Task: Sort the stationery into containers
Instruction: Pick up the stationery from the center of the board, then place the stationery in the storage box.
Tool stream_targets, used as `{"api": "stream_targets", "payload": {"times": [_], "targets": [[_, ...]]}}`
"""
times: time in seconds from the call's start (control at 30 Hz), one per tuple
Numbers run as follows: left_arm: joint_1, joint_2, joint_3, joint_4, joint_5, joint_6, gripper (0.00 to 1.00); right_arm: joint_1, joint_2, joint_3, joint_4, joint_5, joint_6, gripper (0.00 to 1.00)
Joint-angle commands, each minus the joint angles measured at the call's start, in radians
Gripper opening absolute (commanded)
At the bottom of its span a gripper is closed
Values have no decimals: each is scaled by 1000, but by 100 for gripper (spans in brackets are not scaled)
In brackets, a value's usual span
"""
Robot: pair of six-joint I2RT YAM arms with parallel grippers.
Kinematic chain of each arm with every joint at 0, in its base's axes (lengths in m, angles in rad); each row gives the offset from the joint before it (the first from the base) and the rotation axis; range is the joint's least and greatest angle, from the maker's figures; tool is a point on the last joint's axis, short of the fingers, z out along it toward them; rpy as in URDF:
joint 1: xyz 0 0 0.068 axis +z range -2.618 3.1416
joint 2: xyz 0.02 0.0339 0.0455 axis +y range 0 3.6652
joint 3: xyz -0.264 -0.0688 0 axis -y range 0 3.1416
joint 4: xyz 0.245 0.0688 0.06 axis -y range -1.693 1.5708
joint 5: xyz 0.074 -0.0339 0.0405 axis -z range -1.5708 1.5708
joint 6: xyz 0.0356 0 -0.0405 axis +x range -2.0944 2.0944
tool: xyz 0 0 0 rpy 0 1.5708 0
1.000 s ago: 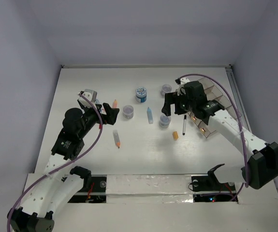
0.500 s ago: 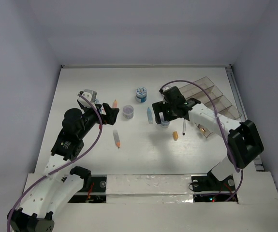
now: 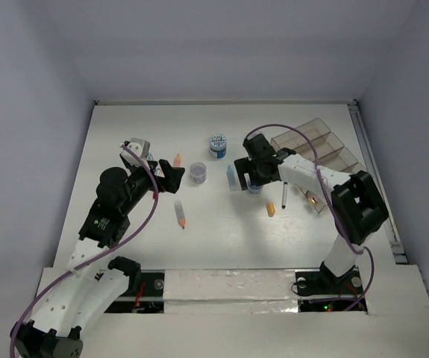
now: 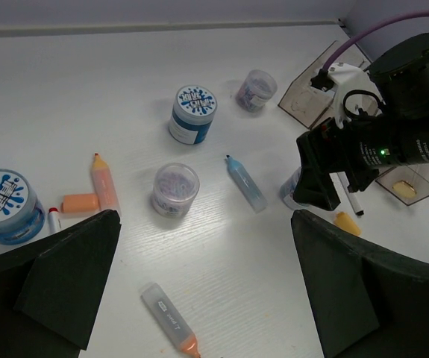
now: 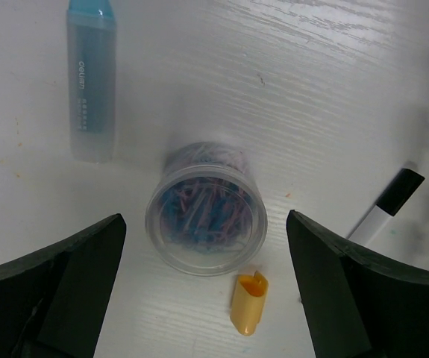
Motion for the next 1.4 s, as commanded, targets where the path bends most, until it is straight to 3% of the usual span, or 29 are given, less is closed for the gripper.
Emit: {"api": "stream_targets", "payload": {"times": [0.0, 0.07, 0.17, 0.3, 0.33, 0.5, 0.73, 1.0, 1.13, 1.37], "targets": [[-6, -13, 42, 30, -1, 11, 99, 2, 22, 51, 8, 28, 7, 94], [-6, -13, 42, 30, -2, 11, 99, 2, 41, 52, 16, 26, 9, 87], [-6, -10, 44, 30, -1, 11, 99, 2, 58, 58, 22, 34, 9, 84], [-6, -10, 42, 30, 1, 13, 99, 2, 64, 58, 34, 51, 12, 59], [-6, -10, 42, 30, -1, 13, 99, 2, 58, 61, 34, 75, 13, 49], [-6, -15, 41, 30, 4, 11, 99, 2, -33, 101, 43, 159, 10, 32], [-15, -38, 39, 30, 1, 11, 99, -145, -162, 129, 59, 176, 0, 30], [-57, -42, 41, 30, -15, 13, 99, -399, -212, 118, 54, 245, 12, 30], [-96, -30, 42, 30, -24, 16, 99, -566, -241, 57, 74, 198, 44, 30], [-133, -21, 44, 28, -38, 18, 99, -673, -220, 15, 144, 172, 56, 30]]}}
